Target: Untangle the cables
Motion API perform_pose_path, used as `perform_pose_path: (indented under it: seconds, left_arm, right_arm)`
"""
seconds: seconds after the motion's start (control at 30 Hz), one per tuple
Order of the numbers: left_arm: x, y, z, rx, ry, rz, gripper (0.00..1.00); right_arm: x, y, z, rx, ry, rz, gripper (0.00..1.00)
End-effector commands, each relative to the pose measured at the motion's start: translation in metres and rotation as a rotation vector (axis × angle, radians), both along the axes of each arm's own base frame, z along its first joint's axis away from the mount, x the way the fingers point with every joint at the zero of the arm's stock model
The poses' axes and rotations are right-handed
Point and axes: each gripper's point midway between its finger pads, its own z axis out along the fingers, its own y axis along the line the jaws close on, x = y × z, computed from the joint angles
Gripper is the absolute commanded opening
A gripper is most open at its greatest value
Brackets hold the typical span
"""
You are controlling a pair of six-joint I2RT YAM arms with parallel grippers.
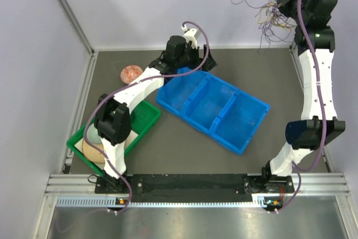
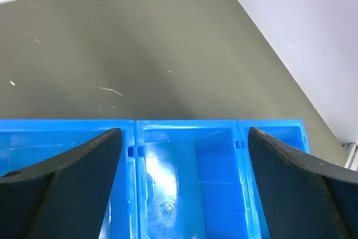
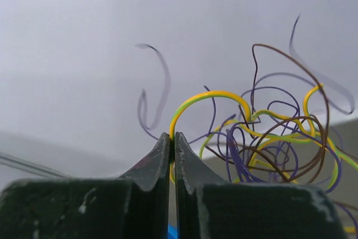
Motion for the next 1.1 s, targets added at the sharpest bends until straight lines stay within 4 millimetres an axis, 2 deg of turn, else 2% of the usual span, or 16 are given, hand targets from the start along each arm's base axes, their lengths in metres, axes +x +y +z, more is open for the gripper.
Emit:
perform_pose_path:
  seconds: [0.0, 0.07, 0.13, 0.17, 0.23, 0.37, 0.43, 0.53, 0.57, 0.6, 0.67, 0.73, 0.83, 0.87, 0.9, 1.07]
  left_arm:
    - [-0.008, 0.004, 0.054, -0.070, -0.112, -0.002, 0.99]
    - [-0.009, 0.004, 0.053, -0.077, -0.102, -0.009, 0.99]
    - [-0.010, 0.002, 0.050, -0.078, -0.092, -0.018, 0.99]
    - [-0.011, 0.001, 0.050, -0.078, -0.090, -0.024, 0.99]
    - [-0.011, 0.002, 0.052, -0.077, -0.095, -0.025, 0.99]
    - [-0.007, -0.004, 0.058, -0.089, -0.107, -0.042, 0.99]
    - [-0.001, -0.015, 0.061, -0.120, -0.114, -0.065, 0.99]
    - [0.008, -0.039, 0.056, -0.159, -0.108, -0.135, 0.99]
    - [0.015, -0.049, 0.036, -0.146, -0.080, -0.149, 0.99]
    - [0.016, -0.057, 0.050, -0.164, -0.110, -0.172, 0.99]
    - [0.023, -0.070, 0.035, -0.158, -0.113, -0.195, 0.99]
    - [0.025, -0.082, 0.050, -0.204, -0.167, -0.225, 0.99]
    - [0.034, -0.093, 0.052, -0.250, -0.179, -0.226, 0.99]
    - [0.039, -0.098, 0.043, -0.255, -0.167, -0.226, 0.99]
    - [0.040, -0.100, 0.054, -0.275, -0.184, -0.231, 0.99]
    - [0.034, -0.114, 0.054, -0.344, -0.167, -0.273, 0.98]
  right_arm:
    - [0.043, -0.029, -0.154, -0.006, 0.328, -0.084, 0.00]
    - [0.052, -0.039, -0.240, 0.026, 0.504, -0.087, 0.00]
    - [0.053, -0.041, -0.282, 0.042, 0.595, -0.084, 0.00]
    - [0.051, -0.037, -0.288, 0.047, 0.615, -0.067, 0.00]
    - [0.048, -0.030, -0.264, 0.057, 0.571, -0.041, 0.00]
    - [0.043, -0.014, -0.180, -0.005, 0.395, -0.013, 0.00]
    - [0.040, -0.005, -0.170, -0.025, 0.376, -0.004, 0.00]
    - [0.041, 0.001, -0.179, 0.001, 0.400, 0.017, 0.00]
    - [0.041, 0.005, -0.186, 0.015, 0.417, 0.039, 0.00]
    - [0.041, 0.007, -0.188, 0.023, 0.422, 0.049, 0.00]
    - [0.040, 0.015, -0.193, 0.057, 0.438, 0.081, 0.00]
    - [0.040, 0.019, -0.195, 0.073, 0.444, 0.097, 0.00]
    - [0.039, 0.025, -0.195, 0.089, 0.447, 0.121, 0.00]
    - [0.039, 0.026, -0.196, 0.094, 0.449, 0.125, 0.00]
    - [0.039, 0.026, -0.196, 0.094, 0.451, 0.128, 0.00]
    - [0.037, 0.030, -0.202, 0.114, 0.467, 0.144, 0.00]
